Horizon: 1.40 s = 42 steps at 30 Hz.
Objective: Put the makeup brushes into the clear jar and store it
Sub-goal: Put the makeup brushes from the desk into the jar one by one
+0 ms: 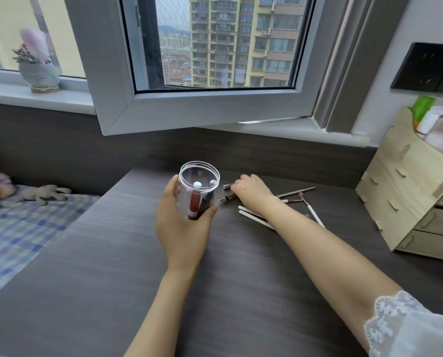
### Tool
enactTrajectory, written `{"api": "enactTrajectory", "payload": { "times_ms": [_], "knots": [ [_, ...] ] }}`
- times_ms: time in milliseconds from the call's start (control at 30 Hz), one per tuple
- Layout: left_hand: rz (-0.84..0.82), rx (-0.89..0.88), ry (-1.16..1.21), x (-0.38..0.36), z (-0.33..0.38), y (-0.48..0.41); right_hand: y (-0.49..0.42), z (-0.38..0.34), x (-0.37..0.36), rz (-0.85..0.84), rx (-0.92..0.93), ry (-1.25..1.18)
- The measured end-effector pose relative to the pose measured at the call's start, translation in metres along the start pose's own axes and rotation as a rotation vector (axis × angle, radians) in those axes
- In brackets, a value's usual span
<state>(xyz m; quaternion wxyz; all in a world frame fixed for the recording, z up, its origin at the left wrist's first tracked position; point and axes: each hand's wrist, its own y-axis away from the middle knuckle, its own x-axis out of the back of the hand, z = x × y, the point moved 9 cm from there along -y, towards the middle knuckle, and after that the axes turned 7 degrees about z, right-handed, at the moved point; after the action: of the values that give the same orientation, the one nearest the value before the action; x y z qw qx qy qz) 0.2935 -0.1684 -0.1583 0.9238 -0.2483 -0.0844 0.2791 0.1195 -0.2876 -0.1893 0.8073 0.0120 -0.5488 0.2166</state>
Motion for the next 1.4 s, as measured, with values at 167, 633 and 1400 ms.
{"api": "enactTrajectory", "payload": {
  "times_ms": [167, 633, 1400],
  "knots": [
    [-0.02, -0.018, 0.003, -0.001, 0.0, 0.001, 0.014, 0.02, 0.022, 0.141, -0.205, -0.326],
    [-0.175, -0.162, -0.019, -0.017, 0.021, 0.018, 0.149, 0.046, 0.164, 0.627, -0.224, -0.667],
    [-0.278, -0.201, 0.03, -0.027, 0.028, 0.033, 0.129, 0.074, 0.113, 0.595, -0.578, -1.263]
  ]
}}
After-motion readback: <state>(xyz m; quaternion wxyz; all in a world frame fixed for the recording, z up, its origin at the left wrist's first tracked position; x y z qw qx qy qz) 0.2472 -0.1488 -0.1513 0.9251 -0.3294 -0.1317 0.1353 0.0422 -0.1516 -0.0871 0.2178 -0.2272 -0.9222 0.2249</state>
